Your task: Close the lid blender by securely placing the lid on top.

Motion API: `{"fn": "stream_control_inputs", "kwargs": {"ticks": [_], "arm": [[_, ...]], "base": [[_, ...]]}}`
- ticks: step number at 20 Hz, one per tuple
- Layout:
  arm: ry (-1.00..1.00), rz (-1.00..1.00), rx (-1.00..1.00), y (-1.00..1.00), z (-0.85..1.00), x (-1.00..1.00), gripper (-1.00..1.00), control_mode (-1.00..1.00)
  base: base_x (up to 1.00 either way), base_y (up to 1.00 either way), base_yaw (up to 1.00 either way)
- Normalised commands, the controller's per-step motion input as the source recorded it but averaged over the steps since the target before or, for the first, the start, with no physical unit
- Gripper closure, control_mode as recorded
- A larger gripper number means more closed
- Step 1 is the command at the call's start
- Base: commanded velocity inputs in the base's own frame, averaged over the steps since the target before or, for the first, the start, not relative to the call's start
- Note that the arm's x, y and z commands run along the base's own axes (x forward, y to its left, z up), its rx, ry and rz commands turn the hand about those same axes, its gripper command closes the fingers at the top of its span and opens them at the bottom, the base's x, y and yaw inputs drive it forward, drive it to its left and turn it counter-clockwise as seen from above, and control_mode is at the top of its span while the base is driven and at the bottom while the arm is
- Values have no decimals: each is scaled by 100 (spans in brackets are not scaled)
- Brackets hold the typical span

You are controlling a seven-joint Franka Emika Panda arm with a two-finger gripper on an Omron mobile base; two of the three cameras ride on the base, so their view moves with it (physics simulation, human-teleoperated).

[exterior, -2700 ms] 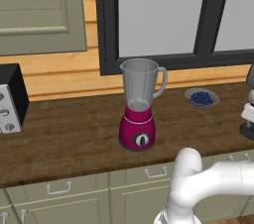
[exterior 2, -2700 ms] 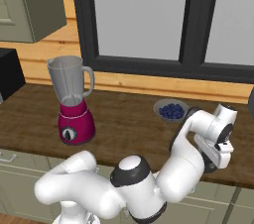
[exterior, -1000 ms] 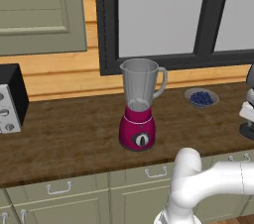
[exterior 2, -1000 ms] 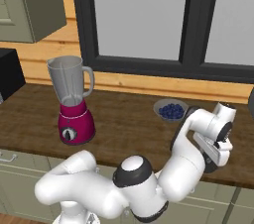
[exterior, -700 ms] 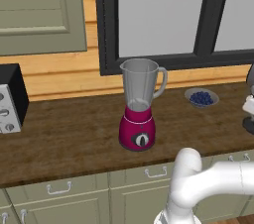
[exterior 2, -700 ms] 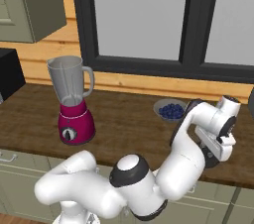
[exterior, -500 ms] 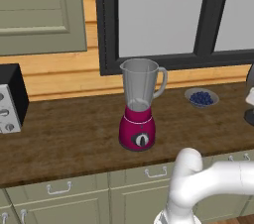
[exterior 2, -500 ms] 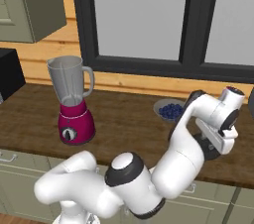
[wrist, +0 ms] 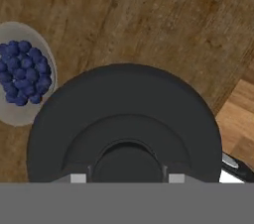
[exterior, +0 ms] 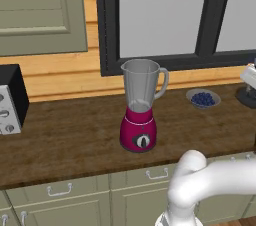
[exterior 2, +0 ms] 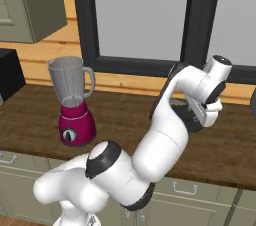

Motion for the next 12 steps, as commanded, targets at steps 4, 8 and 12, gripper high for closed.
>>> {"fn": "stream_control_inputs", "kwargs": {"ticks": [4, 8, 12], "arm": [[-25, -14, -8, 100, 100, 55, 100, -100], [-25, -11, -9, 100, 100, 65, 100, -100], [-28, -3, -6, 100, 100, 84, 100, -100]], "base": [[0, 0, 0], [0, 0, 0], [0, 0, 0]]}}
